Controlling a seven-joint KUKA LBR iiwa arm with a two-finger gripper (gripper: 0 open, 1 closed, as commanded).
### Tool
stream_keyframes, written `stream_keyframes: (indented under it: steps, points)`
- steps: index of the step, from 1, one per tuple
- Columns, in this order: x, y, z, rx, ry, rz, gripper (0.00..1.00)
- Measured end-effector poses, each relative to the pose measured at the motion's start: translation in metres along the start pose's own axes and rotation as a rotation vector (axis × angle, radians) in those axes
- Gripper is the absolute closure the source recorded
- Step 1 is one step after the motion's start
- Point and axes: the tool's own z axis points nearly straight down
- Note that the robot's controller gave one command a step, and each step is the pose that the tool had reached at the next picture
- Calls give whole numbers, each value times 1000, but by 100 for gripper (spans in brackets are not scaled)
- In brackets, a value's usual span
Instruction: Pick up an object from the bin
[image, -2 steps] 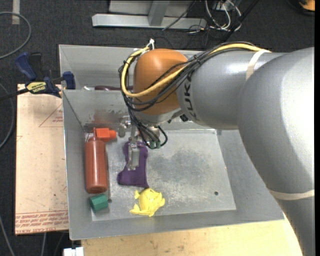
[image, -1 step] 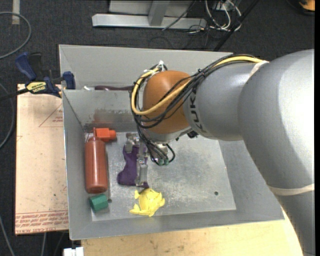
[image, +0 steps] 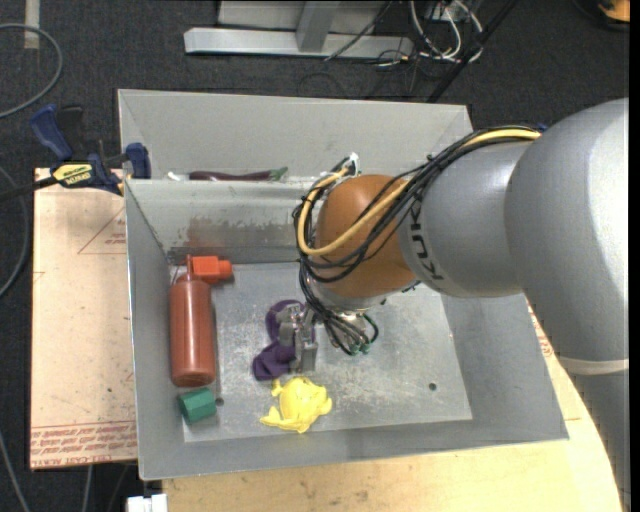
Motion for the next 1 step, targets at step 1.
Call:
stream_keyframes:
  steps: [1]
  points:
    - [0,0,0,0,0,0,100]
